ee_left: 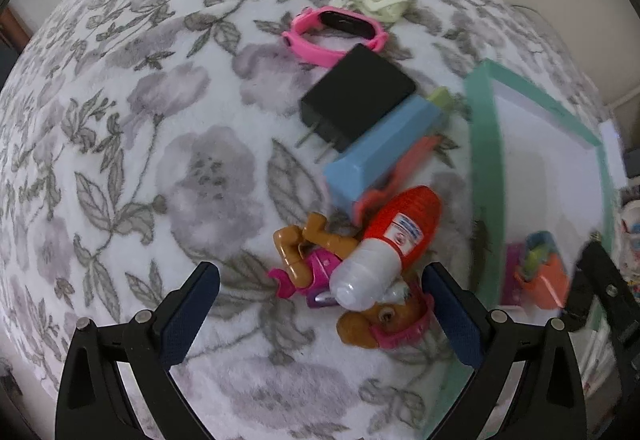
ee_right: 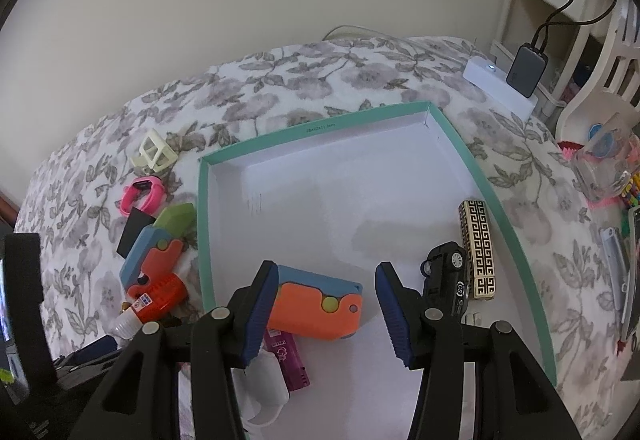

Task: Organize rigid objects
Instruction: 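Move the left tool over the dog figure and the right tool toward the pile, then grasp the brown-pink dog figure with the left tool while the right tool grasps the red-white bottle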

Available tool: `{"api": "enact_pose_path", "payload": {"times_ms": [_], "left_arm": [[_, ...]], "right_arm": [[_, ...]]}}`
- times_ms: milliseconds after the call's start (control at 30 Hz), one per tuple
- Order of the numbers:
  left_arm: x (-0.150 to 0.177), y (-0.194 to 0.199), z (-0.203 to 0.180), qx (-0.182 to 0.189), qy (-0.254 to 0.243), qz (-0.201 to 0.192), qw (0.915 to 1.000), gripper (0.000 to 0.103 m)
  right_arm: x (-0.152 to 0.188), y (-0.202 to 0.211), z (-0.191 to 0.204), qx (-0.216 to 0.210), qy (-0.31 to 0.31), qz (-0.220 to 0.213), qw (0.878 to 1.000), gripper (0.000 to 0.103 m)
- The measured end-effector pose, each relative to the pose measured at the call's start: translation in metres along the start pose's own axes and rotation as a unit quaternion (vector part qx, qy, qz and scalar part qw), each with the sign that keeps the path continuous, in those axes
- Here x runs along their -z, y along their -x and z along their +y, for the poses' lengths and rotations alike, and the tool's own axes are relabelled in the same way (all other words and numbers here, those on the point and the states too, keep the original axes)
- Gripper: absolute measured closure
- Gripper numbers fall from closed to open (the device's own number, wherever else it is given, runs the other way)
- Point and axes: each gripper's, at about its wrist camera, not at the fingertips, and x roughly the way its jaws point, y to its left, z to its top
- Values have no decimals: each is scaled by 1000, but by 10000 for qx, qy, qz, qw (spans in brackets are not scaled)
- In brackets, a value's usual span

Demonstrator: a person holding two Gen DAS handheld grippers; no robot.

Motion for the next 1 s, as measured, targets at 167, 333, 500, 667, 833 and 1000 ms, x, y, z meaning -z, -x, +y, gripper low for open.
{"api": "enact_pose_path", "payload": {"times_ms": [167,333,500,667,833,1000], "left_arm": [[-1,-11,3,-249,102,49,9996,2],[-2,-13,18,-328,283,130,9990,2],[0,-17,39,-342,519,305,9976,2],[1,-14,56,-251,886,337,9952,2],[3,-17,75,179,1372,486,9892,2],[5,-12,81,172,1419,434,9888,23]], "right_arm": [[0,0,2,-8,28,5,10000,49],[1,-2,7,-76,94,29,9999,49],[3,2,22,-356,259,16,9990,49],[5,10,46,-680,576,-81,9960,49],[10,8,71,-963,942,-27,9909,49],[17,4,88,-1152,1175,58,9863,49]]}}
